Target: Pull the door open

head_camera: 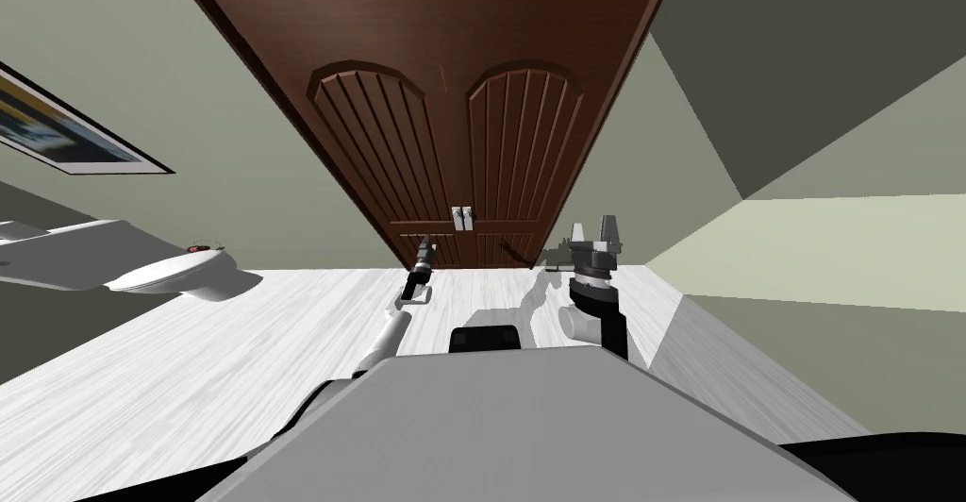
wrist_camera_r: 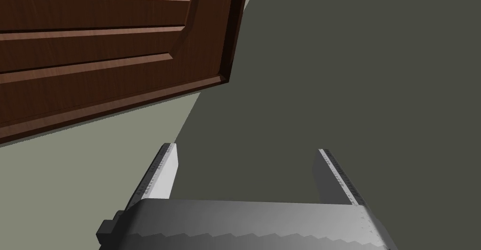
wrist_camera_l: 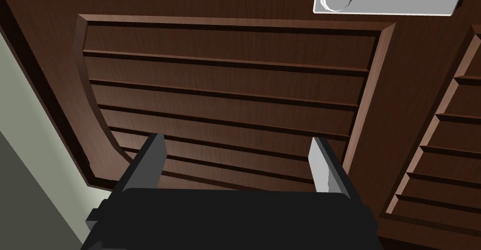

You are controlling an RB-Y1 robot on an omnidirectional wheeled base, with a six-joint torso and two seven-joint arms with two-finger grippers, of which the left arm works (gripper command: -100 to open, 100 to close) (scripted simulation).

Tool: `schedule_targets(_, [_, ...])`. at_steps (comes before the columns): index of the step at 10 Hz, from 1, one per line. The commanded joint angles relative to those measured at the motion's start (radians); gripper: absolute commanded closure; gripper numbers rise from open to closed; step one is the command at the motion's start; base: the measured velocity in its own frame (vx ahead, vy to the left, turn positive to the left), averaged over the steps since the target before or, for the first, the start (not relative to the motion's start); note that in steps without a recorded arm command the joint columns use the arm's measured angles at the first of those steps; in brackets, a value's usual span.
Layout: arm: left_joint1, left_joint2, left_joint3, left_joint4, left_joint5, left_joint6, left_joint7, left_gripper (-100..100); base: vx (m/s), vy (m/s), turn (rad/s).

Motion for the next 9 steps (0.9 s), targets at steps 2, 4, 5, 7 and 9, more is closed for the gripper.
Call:
schedule_targets(2, [-0.028, 0.009, -0.001, 0.051, 0.004, 0.004, 0.011, -100, 0.082, -0.021, -0.021])
schedule_targets(4, [-0.064, 0.018, -0.003, 0.117, 0.01, 0.003, 0.024, -100, 0.08, -0.021, -0.027])
schedule_targets(5, [-0.081, 0.023, -0.004, 0.146, 0.012, 0.003, 0.03, -100, 0.098, -0.027, -0.029])
schedule_targets(7, [-0.113, 0.032, -0.005, 0.207, 0.017, 0.002, 0.041, -100, 0.099, -0.03, -0.026])
schedule_targets(9, [-0.129, 0.037, -0.006, 0.241, 0.019, 0.002, 0.047, -100, 0.059, -0.009, -0.018])
